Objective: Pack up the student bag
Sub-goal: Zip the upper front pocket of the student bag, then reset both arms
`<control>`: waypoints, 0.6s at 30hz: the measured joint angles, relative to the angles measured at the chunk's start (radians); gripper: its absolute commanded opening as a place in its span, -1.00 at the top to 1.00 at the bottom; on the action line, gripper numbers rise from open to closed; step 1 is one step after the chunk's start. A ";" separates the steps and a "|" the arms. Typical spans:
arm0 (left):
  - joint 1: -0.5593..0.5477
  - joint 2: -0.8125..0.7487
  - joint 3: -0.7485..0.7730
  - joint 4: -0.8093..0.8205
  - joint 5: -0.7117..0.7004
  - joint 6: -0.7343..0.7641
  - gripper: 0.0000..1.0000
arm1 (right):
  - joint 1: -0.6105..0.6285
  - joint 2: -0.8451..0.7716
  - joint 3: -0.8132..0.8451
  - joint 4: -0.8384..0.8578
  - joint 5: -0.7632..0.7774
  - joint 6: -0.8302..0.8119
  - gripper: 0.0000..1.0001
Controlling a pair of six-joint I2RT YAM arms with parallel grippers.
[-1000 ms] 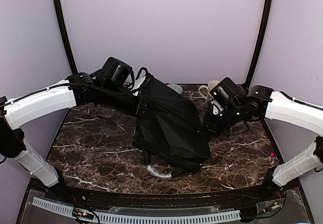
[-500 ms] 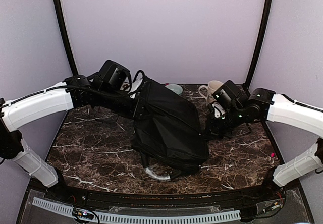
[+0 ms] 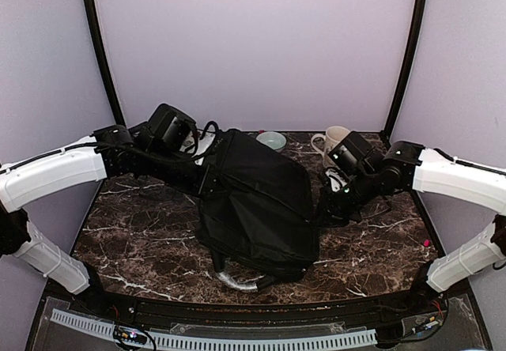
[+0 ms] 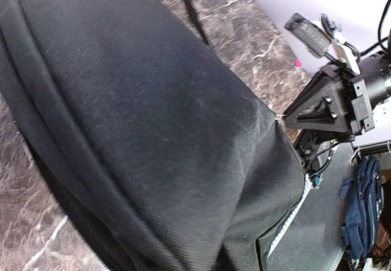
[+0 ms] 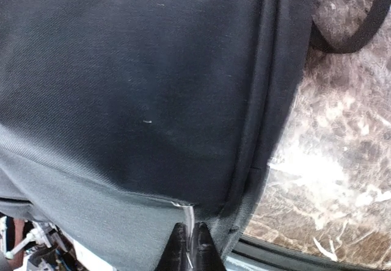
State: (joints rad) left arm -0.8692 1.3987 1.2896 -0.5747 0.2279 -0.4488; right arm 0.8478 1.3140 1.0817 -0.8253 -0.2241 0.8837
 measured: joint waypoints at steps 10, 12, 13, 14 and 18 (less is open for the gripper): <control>0.008 -0.188 -0.092 -0.076 0.058 0.001 -0.97 | -0.011 0.056 0.157 -0.202 -0.084 -0.102 -0.45; 0.008 -0.228 -0.090 -0.076 0.049 0.001 -0.97 | -0.012 0.076 0.233 -0.241 -0.086 -0.139 -0.48; 0.008 -0.240 -0.084 -0.081 0.042 0.003 -0.97 | -0.014 0.089 0.267 -0.264 -0.084 -0.158 -0.49; 0.008 -0.246 -0.074 -0.086 0.036 0.006 -0.97 | -0.018 0.107 0.306 -0.289 -0.077 -0.182 -0.50; 0.008 -0.220 0.003 -0.145 -0.031 0.031 -0.97 | -0.047 0.156 0.390 -0.336 -0.039 -0.241 -0.51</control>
State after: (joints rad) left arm -0.8612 1.1782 1.2922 -0.7193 0.1970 -0.4179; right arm 0.8005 1.4704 1.4719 -1.1618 -0.2634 0.6426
